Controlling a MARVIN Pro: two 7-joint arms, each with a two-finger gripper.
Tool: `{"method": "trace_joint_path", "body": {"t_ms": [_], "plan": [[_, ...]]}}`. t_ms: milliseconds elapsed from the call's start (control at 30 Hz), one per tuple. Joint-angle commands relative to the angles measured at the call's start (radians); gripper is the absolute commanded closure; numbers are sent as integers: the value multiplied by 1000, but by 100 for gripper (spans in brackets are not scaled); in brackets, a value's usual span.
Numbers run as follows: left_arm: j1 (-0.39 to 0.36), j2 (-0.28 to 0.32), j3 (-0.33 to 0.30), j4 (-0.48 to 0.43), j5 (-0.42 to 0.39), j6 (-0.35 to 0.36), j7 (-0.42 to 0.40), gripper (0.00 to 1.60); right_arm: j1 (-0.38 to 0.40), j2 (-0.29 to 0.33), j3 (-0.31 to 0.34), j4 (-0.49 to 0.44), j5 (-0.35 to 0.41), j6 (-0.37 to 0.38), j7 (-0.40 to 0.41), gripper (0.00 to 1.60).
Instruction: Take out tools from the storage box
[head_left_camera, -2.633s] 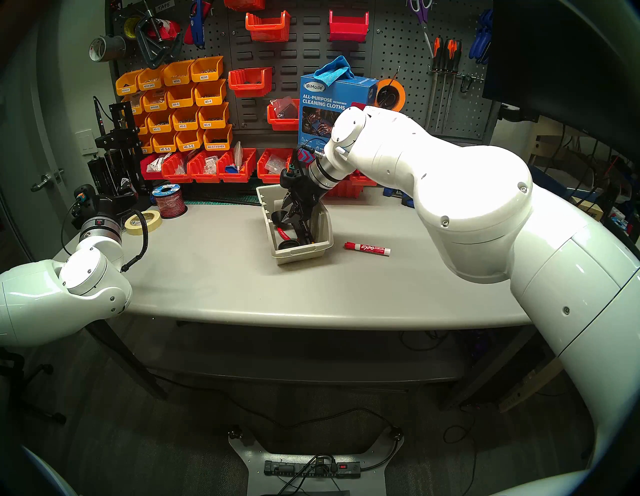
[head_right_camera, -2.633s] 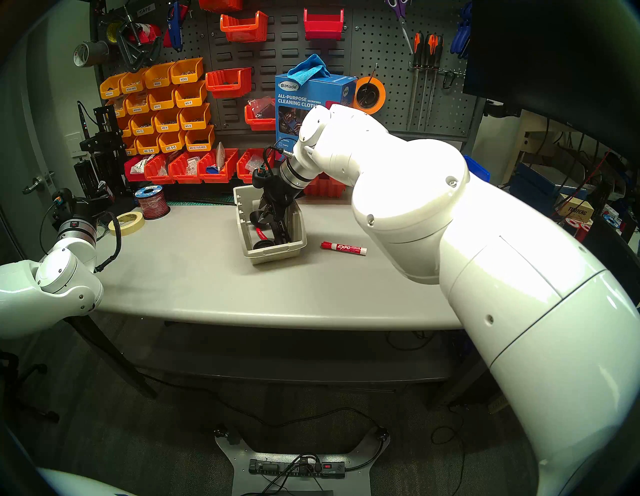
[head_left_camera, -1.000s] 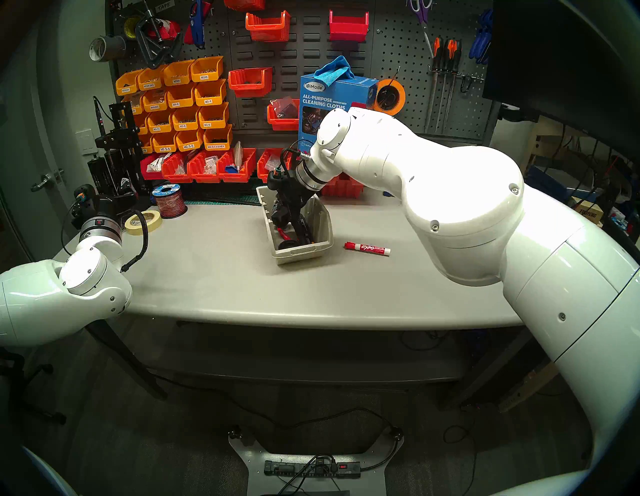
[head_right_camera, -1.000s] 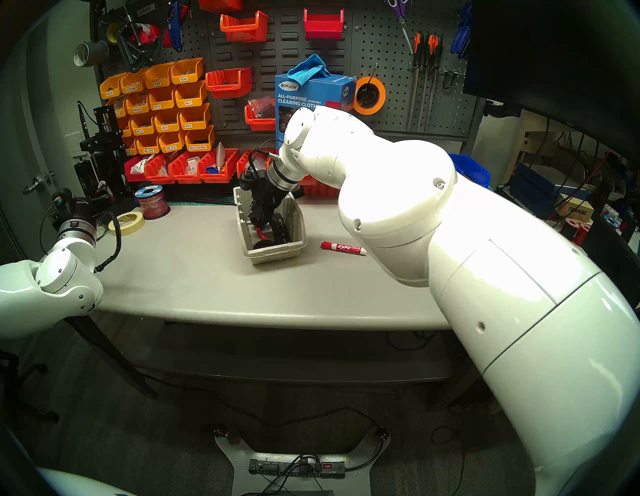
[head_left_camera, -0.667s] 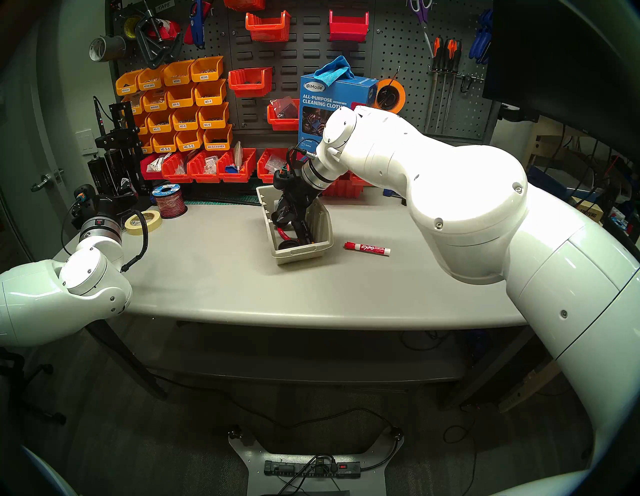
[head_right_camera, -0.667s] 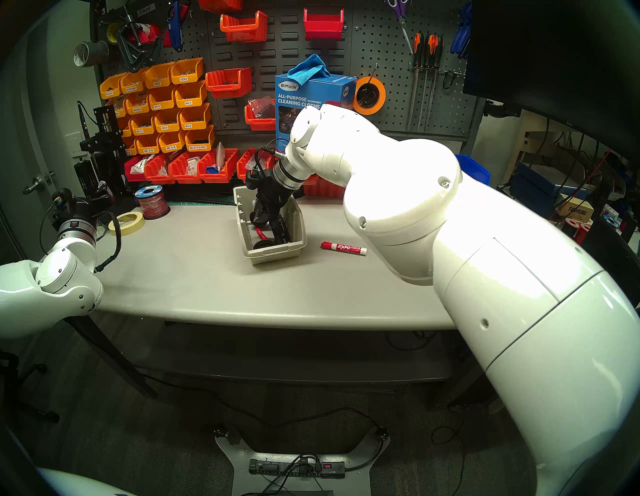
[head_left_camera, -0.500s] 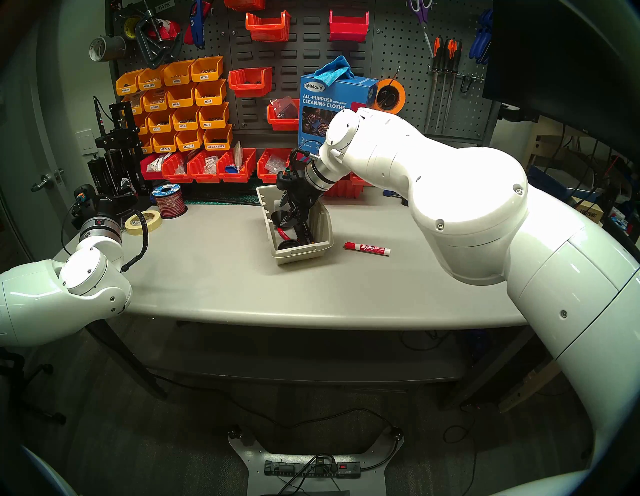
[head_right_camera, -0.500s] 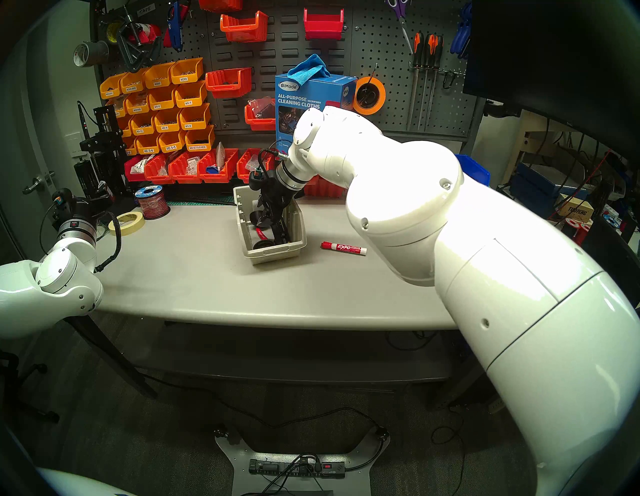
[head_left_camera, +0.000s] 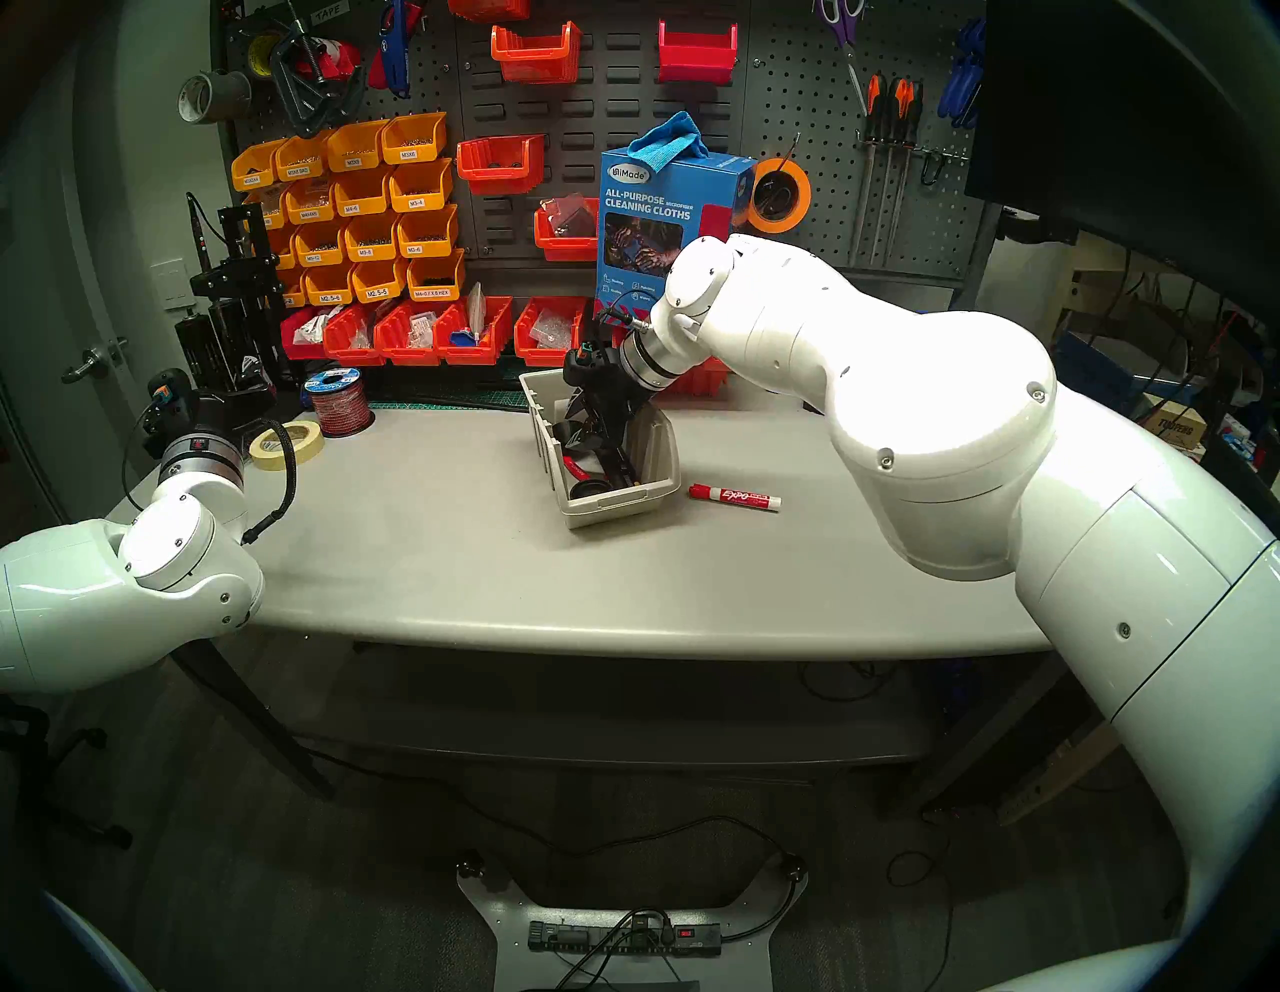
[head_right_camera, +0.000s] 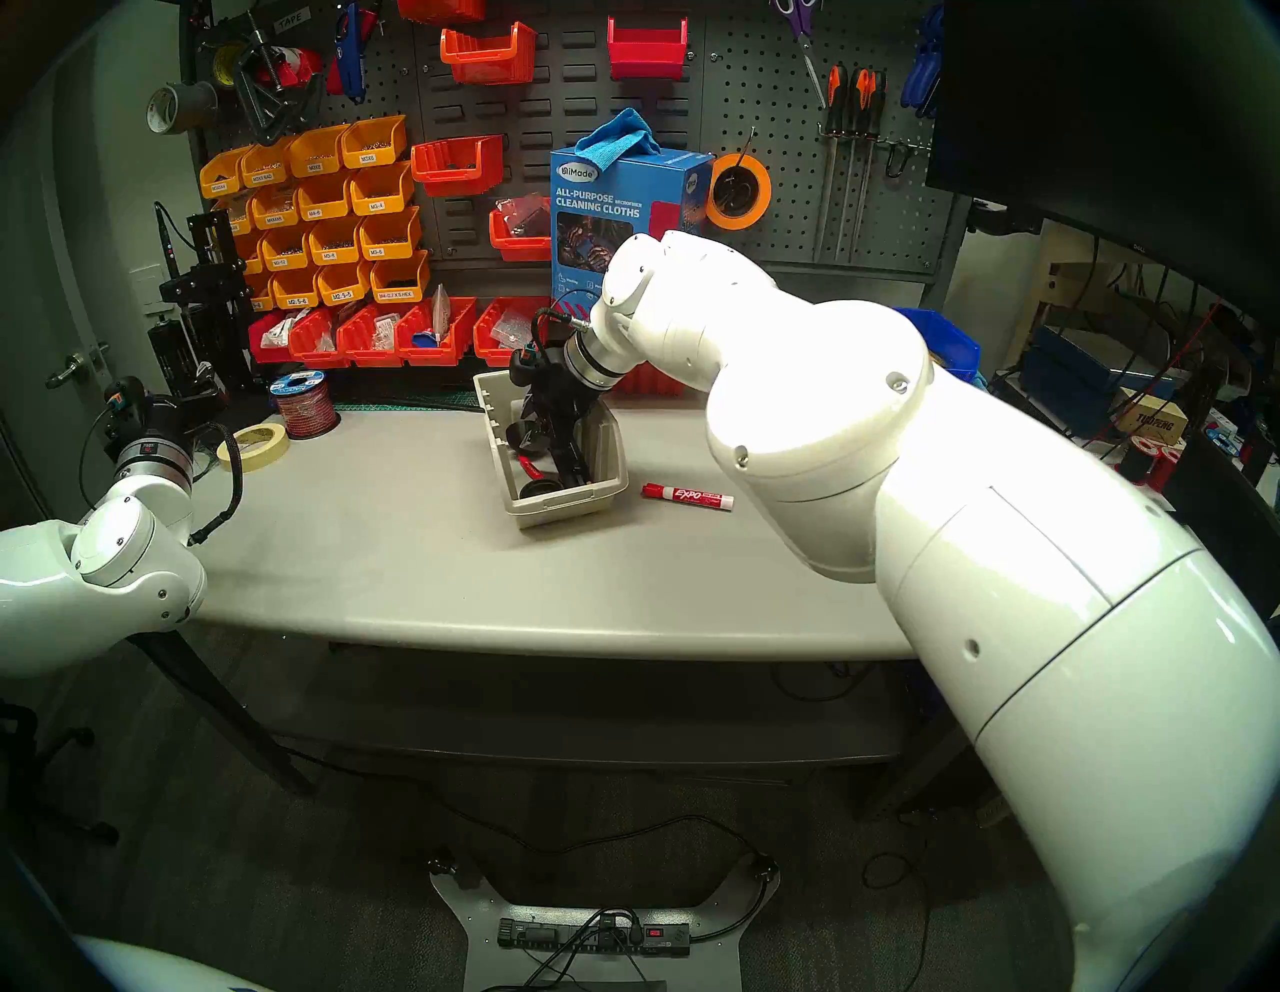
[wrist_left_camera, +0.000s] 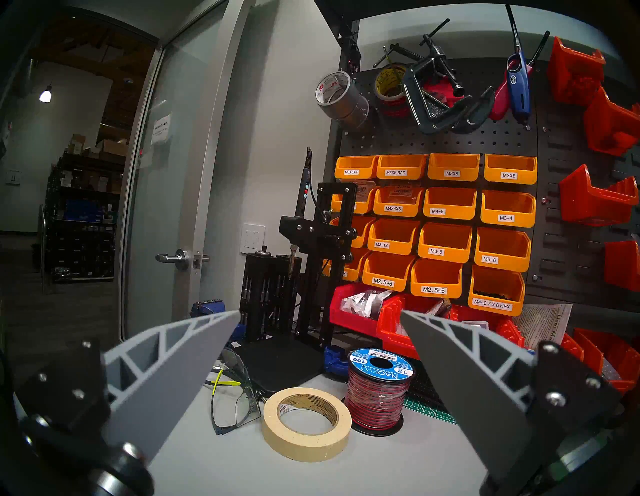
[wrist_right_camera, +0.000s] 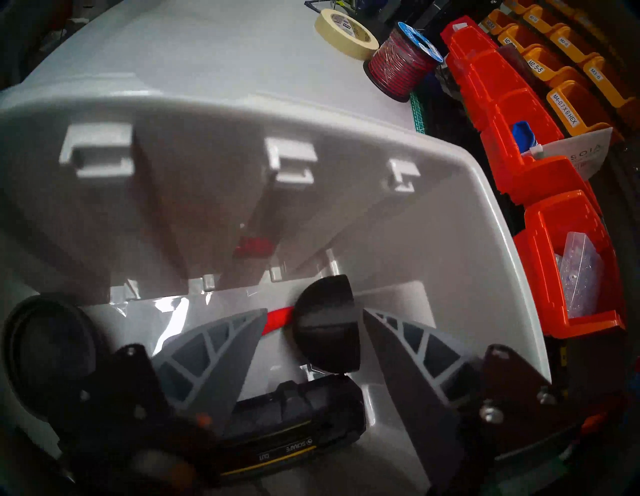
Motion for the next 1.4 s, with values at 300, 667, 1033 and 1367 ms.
{"method": "trace_joint_path", "body": {"t_ms": [300,667,1033,1367], "plan": [[-12,-1,-11,-2,5,-1,-2,0,16,-7,-11,-1,-15,4,-5,75],[-12,-1,-11,-2,5,-1,-2,0,14,-25,-5,-4,-18,7,-8,100],[-12,-1,-11,-2,5,-1,-2,0,15,-32,1,-4,-18,6,-5,160],[-12,-1,-11,-2,5,-1,-2,0,49,-27,-3,3,-24,13,18,160]]}}
